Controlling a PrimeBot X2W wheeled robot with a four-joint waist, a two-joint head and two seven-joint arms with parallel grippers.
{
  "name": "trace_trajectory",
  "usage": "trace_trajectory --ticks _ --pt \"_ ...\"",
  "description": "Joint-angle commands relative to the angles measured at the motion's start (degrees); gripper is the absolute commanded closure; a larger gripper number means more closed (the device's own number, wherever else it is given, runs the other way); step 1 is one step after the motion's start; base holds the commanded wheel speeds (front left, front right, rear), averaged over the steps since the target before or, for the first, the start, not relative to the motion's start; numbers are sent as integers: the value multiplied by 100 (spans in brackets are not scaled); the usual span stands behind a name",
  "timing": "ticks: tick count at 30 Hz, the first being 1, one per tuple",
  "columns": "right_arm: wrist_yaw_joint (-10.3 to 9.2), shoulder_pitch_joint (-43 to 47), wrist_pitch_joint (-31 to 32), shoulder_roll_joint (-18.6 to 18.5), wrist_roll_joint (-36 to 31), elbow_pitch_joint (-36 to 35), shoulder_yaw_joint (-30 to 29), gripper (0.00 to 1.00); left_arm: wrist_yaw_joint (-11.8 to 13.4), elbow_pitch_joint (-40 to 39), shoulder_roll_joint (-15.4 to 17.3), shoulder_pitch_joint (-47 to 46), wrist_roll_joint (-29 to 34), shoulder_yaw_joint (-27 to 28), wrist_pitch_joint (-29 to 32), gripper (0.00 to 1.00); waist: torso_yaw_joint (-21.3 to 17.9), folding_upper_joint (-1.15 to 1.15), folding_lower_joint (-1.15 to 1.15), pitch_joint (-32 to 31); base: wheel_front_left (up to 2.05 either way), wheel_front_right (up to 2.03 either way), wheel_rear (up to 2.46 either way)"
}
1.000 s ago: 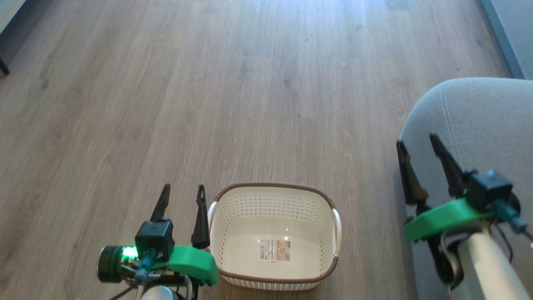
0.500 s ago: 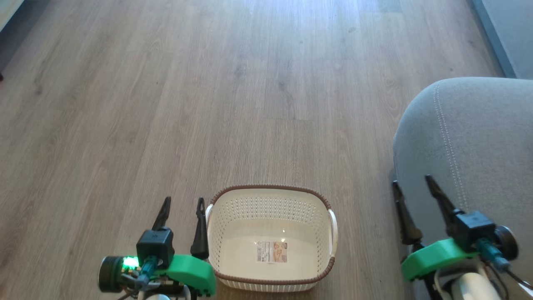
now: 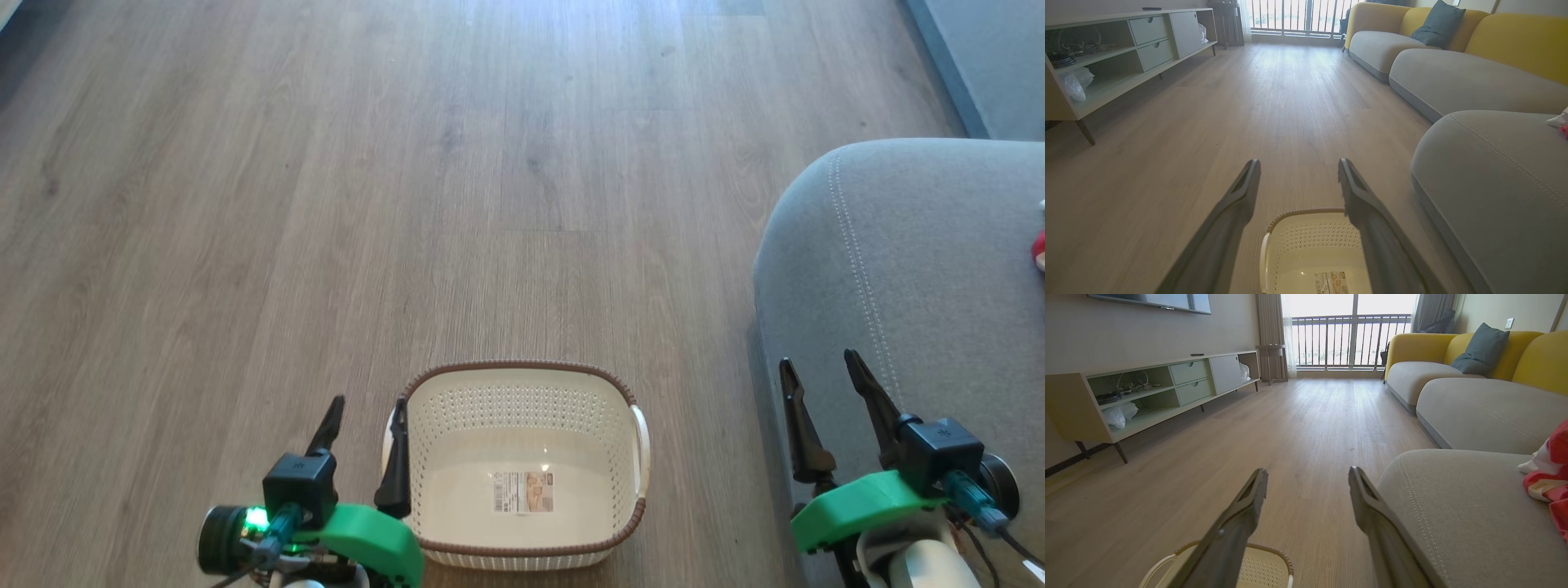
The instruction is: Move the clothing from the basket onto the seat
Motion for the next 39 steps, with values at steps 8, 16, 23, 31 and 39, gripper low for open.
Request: trace_trajectory --ticks 8,16,23,31,39 --pt "-2 -140 -30 0 243 -133 84 0 -209 -198 -21 -95 -196 267 -55 0 -68 0 0 7 0 0 0" --pt "-2 -176 -30 0 214 -158 88 0 -319 -187 -21 -90 -398 337 -55 0 -67 0 0 11 0 0 0" --pt "-2 -196 -30 0 383 -174 33 0 -361 -203 -21 -82 -478 355 -55 0 -62 0 0 12 0 0 0" --pt "-2 -183 -30 0 381 -179 49 0 -350 -208 -21 -60 -514 361 -55 0 -63 0 0 11 0 0 0" --pt "-2 -182 -30 0 378 -171 59 0 -372 -209 -21 -55 -572 357 -55 0 -67 0 0 13 0 0 0"
